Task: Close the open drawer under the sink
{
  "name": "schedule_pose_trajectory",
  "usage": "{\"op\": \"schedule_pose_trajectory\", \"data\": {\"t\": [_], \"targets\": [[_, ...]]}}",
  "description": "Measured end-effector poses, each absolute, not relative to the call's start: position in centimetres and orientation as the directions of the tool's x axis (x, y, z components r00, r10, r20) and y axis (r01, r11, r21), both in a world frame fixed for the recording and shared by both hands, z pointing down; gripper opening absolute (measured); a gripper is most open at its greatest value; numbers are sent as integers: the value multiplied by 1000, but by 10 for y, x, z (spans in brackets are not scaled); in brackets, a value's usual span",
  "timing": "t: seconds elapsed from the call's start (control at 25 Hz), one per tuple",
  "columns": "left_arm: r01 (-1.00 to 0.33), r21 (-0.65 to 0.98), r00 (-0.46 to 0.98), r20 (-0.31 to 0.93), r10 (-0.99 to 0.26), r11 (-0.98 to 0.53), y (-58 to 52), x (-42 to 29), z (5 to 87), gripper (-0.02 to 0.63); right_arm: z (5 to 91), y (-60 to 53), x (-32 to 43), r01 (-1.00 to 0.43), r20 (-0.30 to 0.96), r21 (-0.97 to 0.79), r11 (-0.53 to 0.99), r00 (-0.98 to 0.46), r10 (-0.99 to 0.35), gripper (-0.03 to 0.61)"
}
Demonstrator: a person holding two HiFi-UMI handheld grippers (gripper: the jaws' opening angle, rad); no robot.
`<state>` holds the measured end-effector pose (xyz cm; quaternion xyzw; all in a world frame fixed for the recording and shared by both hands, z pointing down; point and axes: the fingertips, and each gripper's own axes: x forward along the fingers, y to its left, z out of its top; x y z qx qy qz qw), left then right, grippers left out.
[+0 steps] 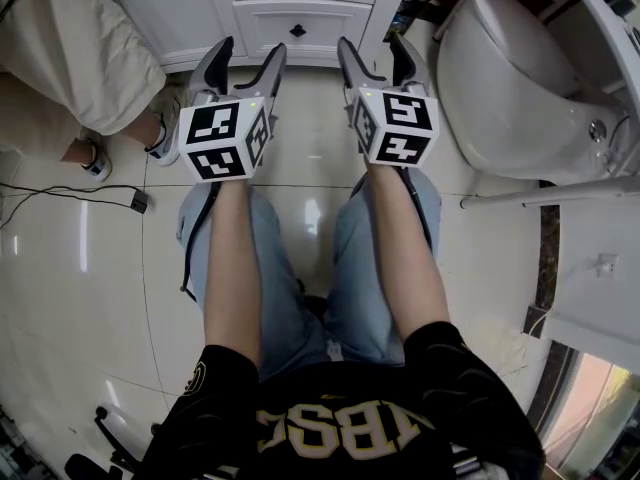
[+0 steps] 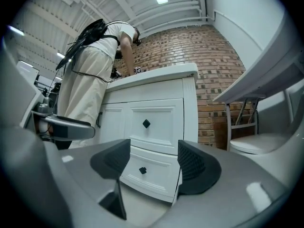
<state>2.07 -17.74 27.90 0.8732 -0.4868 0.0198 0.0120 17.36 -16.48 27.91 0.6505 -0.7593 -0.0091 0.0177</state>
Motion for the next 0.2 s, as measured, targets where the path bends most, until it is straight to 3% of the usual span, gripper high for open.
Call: {"op": "schedule_pose_trajectory", "data": {"t": [0.2], "targets": [[-844,9,535,49,-843,-536,-180,29,282,313,281,-166,162,-983,23,45,180,-179,-984,307]]}}
